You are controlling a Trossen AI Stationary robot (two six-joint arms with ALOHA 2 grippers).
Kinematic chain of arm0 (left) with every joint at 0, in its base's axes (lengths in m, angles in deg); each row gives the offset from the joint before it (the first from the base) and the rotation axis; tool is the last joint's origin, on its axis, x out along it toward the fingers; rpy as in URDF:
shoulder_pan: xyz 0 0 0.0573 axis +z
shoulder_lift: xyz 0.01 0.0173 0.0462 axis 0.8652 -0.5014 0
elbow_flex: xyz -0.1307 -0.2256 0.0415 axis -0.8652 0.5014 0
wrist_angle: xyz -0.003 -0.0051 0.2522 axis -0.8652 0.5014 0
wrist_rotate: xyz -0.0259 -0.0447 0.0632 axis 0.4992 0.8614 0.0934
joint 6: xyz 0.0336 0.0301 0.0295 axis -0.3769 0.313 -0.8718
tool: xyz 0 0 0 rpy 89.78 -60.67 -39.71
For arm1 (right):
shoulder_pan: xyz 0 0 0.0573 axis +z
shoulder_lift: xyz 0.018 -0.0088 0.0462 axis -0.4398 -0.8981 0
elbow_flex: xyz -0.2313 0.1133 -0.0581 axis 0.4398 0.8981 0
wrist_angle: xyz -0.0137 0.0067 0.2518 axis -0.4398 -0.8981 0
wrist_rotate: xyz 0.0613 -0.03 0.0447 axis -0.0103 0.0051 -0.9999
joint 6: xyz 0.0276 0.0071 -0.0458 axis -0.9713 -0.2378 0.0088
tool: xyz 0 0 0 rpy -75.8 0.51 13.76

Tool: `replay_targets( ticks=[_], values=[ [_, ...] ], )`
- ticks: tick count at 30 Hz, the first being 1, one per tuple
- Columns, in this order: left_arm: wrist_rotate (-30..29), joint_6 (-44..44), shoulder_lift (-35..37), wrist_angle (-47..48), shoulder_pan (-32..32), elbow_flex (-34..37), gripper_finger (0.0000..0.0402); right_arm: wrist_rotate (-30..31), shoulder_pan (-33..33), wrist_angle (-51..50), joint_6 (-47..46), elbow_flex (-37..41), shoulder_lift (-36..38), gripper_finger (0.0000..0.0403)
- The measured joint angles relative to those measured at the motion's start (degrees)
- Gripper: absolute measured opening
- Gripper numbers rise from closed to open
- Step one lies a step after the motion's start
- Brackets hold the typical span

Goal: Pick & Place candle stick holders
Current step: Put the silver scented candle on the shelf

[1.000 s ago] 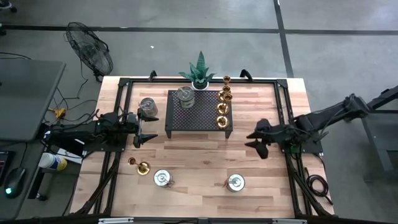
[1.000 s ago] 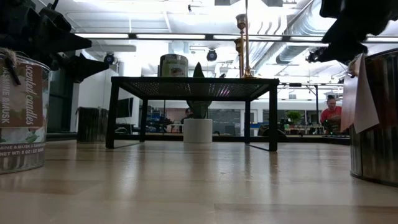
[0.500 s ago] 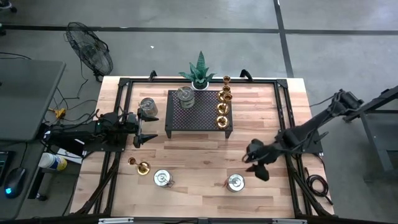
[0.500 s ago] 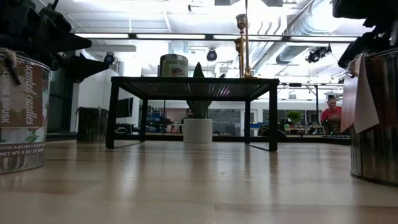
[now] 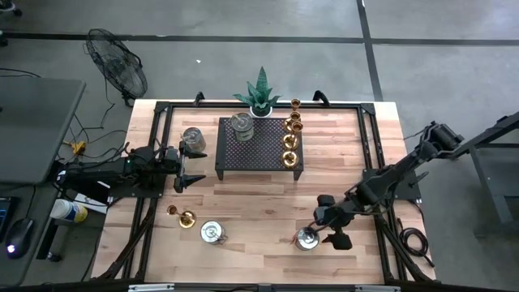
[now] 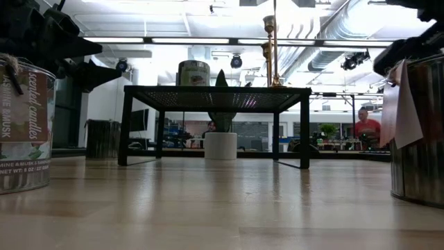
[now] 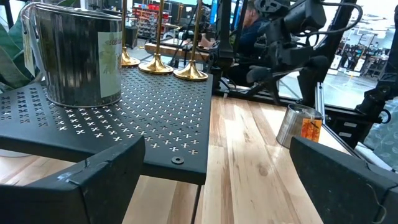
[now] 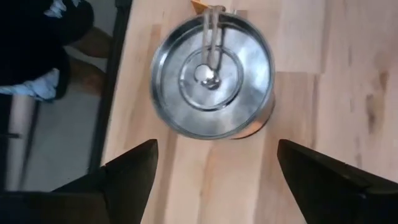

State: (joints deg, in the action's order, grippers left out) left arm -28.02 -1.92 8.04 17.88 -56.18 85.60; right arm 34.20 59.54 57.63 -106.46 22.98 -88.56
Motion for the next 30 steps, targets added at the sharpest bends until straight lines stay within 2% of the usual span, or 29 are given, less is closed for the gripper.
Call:
replay_targets(
  ticks=[7, 14, 17, 21, 23, 25, 27, 30],
  values=[
    [0.0, 0.0, 0.0, 0.0, 0.0, 0.0, 0.0392, -0.9, -0.5, 0.0, -2.0, 0.6, -1.6, 0.0323],
    [0.0, 0.0, 0.0, 0.0, 0.0, 0.0, 0.0392, 3.0, 0.0, -0.4, -2.3, 0.8, -1.9, 0.0323],
    [0.0, 0.0, 0.0, 0.0, 0.0, 0.0, 0.0392, 7.1, 1.2, 0.0, -3.5, 0.8, -1.9, 0.0323],
    [0.0, 0.0, 0.0, 0.0, 0.0, 0.0, 0.0392, 15.6, 2.4, -0.6, -10.6, 0.8, -1.9, 0.0323],
    [0.0, 0.0, 0.0, 0.0, 0.0, 0.0, 0.0392, 17.7, 3.5, -1.1, -13.1, 0.8, -1.9, 0.0323],
    [0.0, 0.0, 0.0, 0.0, 0.0, 0.0, 0.0392, 17.7, 4.9, -0.5, -13.5, 1.3, -1.8, 0.0323],
    [0.0, 0.0, 0.0, 0.0, 0.0, 0.0, 0.0392, 14.5, 6.2, 1.8, -14.6, 3.6, -1.7, 0.0324],
    [0.0, 0.0, 0.0, 0.0, 0.0, 0.0, 0.0392, 11.1, 8.4, 10.0, -16.3, 9.4, -1.7, 0.0327]
  ],
)
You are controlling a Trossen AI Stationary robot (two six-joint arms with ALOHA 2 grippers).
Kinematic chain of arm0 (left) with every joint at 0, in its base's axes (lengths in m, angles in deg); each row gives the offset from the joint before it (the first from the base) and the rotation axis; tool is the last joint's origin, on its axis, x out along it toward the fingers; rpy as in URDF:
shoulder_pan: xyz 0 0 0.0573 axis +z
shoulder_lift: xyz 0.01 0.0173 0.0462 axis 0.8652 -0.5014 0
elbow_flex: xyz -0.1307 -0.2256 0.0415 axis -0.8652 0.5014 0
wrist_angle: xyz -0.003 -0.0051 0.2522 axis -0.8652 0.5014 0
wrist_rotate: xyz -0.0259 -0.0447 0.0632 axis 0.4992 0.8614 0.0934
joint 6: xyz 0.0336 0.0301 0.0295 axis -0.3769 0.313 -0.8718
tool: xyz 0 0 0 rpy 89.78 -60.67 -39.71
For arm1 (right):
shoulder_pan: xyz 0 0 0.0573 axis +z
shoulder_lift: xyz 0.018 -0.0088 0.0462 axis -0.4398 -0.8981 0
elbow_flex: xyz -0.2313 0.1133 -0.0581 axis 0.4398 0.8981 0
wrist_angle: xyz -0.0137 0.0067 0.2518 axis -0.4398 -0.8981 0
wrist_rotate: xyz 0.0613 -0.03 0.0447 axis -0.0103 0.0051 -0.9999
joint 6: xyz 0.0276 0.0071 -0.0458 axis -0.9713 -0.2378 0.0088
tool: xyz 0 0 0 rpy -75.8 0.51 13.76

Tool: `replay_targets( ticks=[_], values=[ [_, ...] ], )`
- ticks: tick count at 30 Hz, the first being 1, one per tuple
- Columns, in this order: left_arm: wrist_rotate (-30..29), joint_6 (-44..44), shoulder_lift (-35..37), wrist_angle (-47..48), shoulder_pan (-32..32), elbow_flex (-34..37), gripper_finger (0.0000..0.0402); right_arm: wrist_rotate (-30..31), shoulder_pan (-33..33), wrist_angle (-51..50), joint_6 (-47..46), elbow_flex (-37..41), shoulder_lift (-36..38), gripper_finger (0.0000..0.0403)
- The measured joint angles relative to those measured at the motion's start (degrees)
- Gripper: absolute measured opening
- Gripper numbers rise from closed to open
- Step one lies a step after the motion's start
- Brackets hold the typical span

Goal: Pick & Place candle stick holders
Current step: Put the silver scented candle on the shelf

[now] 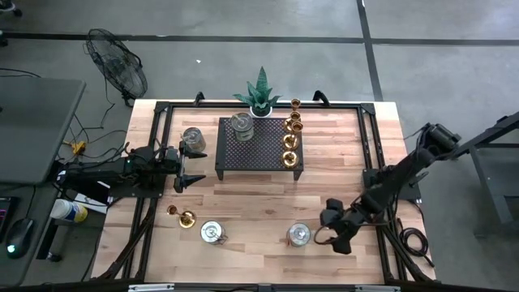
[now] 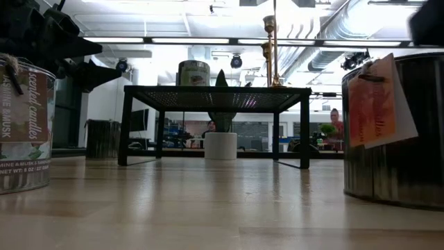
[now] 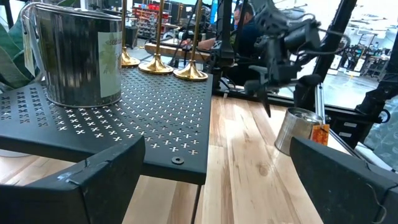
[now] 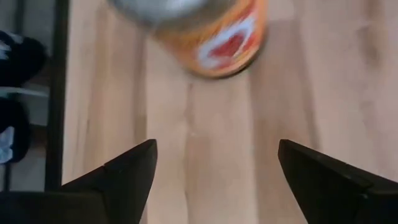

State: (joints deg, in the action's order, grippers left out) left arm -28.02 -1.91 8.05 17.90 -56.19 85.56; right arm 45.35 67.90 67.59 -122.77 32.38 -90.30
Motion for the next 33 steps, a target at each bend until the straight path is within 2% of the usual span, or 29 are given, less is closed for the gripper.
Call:
replay_targets(
  ticks=[3, 8, 11, 18, 27, 33],
  values=[
    [0.0, 0.0, 0.0, 0.0, 0.0, 0.0, 0.0392, 2.7, 1.4, 10.8, 0.6, 5.8, 0.0, 0.0333],
    [0.0, 0.0, 0.0, 0.0, 0.0, 0.0, 0.0392, 15.7, 3.8, 23.1, 7.4, 12.3, 0.0, 0.0345],
    [0.0, 0.0, 0.0, 0.0, 0.0, 0.0, 0.0392, 20.9, 4.8, 28.2, 11.4, 14.3, -0.3, 0.0358],
    [0.0, 0.0, 0.0, 0.0, 0.0, 0.1, 0.0392, 21.8, 5.4, 42.8, 20.0, 14.8, -7.4, 0.0379],
    [0.0, 0.0, 0.0, 0.0, 0.0, 0.1, 0.0392, 31.7, 6.6, 66.8, 29.9, 14.8, -23.0, 0.0379],
    [0.0, 0.0, 0.0, 0.0, 0.0, 0.1, 0.0392, 30.8, 6.6, 77.2, 34.3, 13.0, -29.9, 0.0379]
  ],
)
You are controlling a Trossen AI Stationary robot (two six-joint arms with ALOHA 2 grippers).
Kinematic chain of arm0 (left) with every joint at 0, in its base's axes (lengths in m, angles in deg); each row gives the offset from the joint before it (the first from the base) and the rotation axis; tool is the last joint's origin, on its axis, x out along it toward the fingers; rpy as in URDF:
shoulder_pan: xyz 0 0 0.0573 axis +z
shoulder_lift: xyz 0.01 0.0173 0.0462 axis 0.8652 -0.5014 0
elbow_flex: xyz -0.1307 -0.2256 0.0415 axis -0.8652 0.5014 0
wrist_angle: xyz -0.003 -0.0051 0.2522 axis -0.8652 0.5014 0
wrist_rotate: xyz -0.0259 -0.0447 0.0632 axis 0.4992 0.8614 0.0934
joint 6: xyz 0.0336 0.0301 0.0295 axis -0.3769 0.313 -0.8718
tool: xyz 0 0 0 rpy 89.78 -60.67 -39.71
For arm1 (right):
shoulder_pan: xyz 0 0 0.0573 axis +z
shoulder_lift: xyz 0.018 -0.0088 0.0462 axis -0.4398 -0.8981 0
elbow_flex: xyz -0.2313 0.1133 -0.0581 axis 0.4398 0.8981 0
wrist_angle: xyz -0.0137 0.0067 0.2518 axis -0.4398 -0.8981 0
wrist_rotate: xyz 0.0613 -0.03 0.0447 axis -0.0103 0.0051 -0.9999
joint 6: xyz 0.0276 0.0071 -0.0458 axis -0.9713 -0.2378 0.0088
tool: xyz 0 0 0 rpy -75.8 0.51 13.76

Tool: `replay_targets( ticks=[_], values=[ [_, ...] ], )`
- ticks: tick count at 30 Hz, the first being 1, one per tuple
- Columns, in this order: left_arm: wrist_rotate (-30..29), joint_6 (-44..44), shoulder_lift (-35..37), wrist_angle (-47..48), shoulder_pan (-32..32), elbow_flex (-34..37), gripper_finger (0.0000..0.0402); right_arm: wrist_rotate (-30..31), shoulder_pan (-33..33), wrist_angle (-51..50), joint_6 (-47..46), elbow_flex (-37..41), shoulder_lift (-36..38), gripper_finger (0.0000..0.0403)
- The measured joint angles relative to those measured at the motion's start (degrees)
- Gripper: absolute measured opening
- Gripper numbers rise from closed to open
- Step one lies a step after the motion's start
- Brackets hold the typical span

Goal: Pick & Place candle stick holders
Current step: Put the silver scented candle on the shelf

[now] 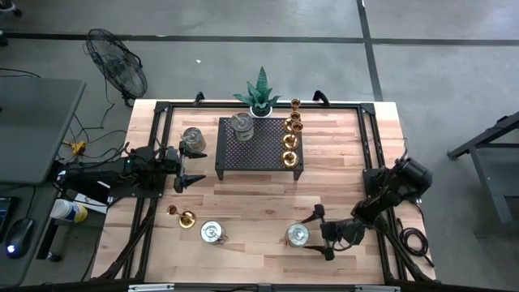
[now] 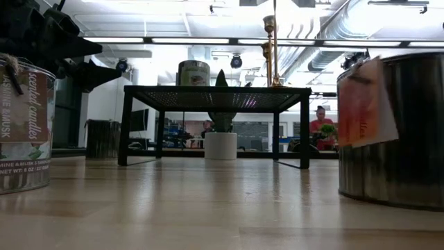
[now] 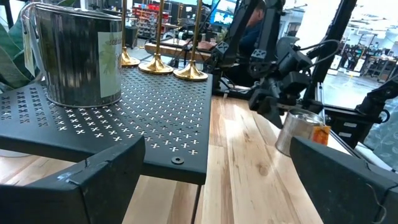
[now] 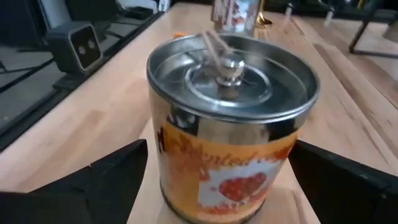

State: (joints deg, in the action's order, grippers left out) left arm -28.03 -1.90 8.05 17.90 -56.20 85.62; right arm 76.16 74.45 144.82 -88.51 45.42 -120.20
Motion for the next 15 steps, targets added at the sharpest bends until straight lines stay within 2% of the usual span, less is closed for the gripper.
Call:
replay_targets(
  ticks=[3, 11, 15],
  values=[
    [0.0, 0.0, 0.0, 0.0, 0.0, 0.0, 0.0392, -3.0, 0.0, 3.6, 2.0, -1.7, -3.3, 0.0379],
    [0.0, 0.0, 0.0, 0.0, 0.0, 0.0, 0.0392, -3.4, -3.2, 7.2, 2.3, -7.1, -9.8, 0.0379],
    [0.0, 0.0, 0.0, 0.0, 0.0, 0.0, 0.0392, -7.4, -5.5, 7.2, 5.5, -10.8, -11.6, 0.0379]
  ],
)
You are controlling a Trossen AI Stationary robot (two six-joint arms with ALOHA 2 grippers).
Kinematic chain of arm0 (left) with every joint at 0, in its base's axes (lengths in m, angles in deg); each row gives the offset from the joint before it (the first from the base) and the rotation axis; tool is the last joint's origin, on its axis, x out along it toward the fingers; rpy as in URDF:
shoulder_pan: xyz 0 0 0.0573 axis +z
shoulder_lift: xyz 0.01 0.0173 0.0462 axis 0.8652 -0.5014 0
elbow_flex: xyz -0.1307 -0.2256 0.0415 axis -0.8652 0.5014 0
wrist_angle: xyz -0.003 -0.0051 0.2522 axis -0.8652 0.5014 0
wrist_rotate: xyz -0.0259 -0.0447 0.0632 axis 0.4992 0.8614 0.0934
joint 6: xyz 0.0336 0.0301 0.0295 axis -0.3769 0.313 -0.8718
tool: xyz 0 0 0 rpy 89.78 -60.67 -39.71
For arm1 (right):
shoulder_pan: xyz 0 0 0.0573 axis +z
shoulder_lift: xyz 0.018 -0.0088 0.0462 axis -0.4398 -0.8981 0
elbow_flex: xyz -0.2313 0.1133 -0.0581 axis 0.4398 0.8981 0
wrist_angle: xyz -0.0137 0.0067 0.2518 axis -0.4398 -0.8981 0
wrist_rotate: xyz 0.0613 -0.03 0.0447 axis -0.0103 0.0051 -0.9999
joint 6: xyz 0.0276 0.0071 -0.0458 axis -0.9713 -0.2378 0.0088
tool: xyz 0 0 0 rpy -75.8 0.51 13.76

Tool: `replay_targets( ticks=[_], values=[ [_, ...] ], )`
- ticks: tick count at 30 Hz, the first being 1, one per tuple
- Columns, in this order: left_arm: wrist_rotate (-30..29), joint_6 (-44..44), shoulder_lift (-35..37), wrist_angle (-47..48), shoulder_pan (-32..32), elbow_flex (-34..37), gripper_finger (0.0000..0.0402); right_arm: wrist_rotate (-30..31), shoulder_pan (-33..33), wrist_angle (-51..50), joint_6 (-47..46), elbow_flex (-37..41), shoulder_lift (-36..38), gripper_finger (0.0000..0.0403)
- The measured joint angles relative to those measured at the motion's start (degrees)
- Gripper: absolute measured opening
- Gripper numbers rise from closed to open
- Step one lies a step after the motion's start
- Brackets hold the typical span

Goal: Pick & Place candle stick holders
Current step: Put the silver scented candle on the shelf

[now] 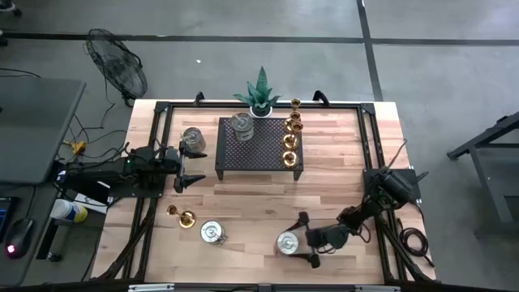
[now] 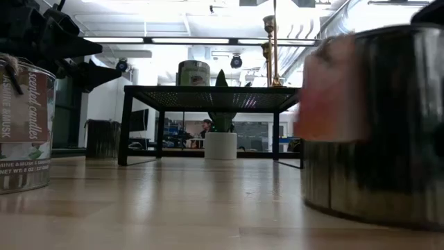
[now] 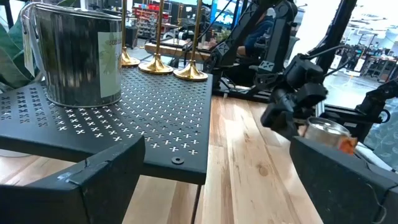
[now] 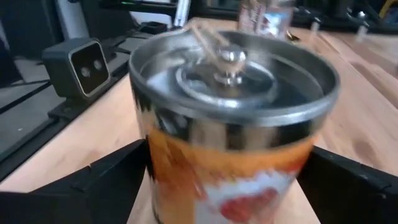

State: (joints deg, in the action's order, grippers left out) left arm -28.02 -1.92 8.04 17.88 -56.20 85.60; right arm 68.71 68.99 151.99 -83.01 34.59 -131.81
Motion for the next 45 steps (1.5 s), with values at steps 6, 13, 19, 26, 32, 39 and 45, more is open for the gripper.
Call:
replay_targets(
  ticks=[6, 13, 19, 26, 32, 39, 45],
  values=[
    [0.0, 0.0, 0.0, 0.0, 0.0, 0.0, 0.0392, -4.0, -2.3, -2.8, 4.5, -5.4, -0.3, 0.0378],
    [0.0, 0.0, 0.0, 0.0, 0.0, 0.0, 0.0392, -9.2, -5.5, -11.5, 2.7, -11.5, -0.2, 0.0374],
    [0.0, 0.0, 0.0, 0.0, 0.0, 0.0, 0.0392, -13.9, -7.3, -12.9, 5.8, -13.4, -0.2, 0.0374],
    [0.0, 0.0, 0.0, 0.0, 0.0, 0.0, 0.0392, -14.2, -7.7, -13.3, 5.6, -13.6, -0.2, 0.0374],
    [0.0, 0.0, 0.0, 0.0, 0.0, 0.0, 0.0392, -11.4, -7.6, -12.8, 5.6, -13.6, -0.2, 0.0373],
    [0.0, 0.0, 0.0, 0.0, 0.0, 0.0, 0.0392, -8.6, -7.6, -12.8, 5.3, -13.6, 0.7, 0.0373],
    [0.0, 0.0, 0.0, 0.0, 0.0, 0.0, 0.0392, -5.2, -7.9, -14.0, 5.2, -13.7, 3.2, 0.0373]
  ],
)
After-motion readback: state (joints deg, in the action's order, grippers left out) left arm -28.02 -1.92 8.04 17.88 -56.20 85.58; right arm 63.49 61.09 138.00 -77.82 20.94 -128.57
